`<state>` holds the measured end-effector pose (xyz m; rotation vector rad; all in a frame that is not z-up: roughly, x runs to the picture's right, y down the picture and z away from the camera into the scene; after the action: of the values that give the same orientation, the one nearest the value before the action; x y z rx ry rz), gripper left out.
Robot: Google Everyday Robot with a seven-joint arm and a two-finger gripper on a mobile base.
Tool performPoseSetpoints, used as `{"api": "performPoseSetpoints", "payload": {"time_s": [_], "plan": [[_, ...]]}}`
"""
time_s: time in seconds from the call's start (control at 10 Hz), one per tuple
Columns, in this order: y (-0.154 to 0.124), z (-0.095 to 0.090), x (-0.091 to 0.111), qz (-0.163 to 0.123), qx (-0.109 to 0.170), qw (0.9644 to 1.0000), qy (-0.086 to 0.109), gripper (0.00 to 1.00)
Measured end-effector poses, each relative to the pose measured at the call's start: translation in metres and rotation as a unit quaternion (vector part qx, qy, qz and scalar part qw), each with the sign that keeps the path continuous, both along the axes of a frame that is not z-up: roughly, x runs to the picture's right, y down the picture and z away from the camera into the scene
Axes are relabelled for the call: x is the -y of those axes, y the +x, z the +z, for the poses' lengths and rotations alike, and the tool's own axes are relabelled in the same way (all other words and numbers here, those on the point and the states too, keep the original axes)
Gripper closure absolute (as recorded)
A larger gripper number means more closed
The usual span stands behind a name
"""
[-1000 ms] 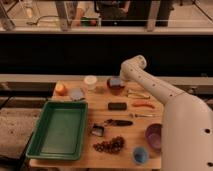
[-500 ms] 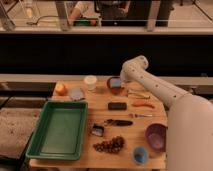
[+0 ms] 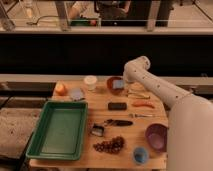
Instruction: Wipe red bowl with sponge
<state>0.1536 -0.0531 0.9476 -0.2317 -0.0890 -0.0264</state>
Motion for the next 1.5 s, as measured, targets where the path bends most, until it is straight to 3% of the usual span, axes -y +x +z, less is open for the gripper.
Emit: {"api": "performPoseSetpoints", "payload": {"time_s": [0.4,0.9,1.2,1.5], "plan": [[-0.003,0.019,0.016,0.02,0.012,0.9997,0.002,1.0],[-0.04,0.041,0.048,0.018,0.041,0.9989,0.015,1.0],[-0.044,0.042,0.049,0.014,0.046,0.9987,0.015,1.0],[-0.045,0.031,0.042,0.01,0.052,0.9985,0.014,1.0]]}}
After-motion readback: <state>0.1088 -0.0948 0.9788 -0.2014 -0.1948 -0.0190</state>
